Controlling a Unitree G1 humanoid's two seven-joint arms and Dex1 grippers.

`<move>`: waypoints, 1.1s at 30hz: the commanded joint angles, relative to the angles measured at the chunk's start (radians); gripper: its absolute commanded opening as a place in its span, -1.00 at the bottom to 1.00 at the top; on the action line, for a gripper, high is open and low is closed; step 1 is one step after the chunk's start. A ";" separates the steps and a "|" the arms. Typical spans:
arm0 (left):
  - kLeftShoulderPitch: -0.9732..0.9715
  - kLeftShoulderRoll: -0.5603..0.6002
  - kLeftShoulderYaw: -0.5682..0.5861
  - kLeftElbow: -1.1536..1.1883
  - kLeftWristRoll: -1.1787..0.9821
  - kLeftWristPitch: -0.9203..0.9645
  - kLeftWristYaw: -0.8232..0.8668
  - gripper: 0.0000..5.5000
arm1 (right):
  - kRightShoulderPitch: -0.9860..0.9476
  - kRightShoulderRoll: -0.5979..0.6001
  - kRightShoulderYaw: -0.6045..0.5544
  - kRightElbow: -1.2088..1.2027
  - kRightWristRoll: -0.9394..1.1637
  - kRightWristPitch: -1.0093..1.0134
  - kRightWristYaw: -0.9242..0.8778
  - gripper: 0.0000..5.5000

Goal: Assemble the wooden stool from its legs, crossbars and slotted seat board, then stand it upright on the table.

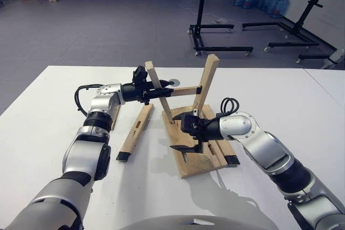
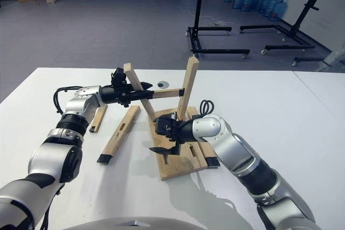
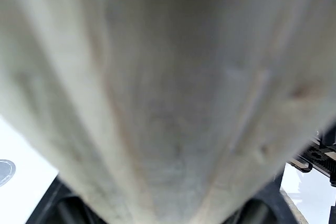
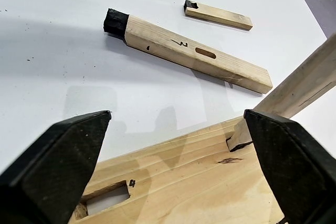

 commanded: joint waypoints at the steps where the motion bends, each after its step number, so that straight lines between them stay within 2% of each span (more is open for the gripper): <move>1: 0.006 -0.005 -0.037 0.004 0.045 0.042 0.013 -0.27 | -0.002 0.001 0.010 -0.004 -0.002 0.008 -0.004 0.70; 20: 0.031 0.002 -0.107 -0.082 0.066 0.054 0.048 -0.27 | -0.006 0.004 0.003 0.007 -0.008 0.006 -0.020 0.70; 28: 0.030 0.001 -0.073 -0.056 0.028 0.103 0.067 -0.27 | -0.079 -0.025 -0.096 0.073 0.013 -0.017 0.001 0.70; 33: 0.038 0.001 -0.067 -0.058 0.023 0.128 0.069 -0.27 | -0.081 -0.032 -0.101 0.099 0.002 -0.039 0.006 0.70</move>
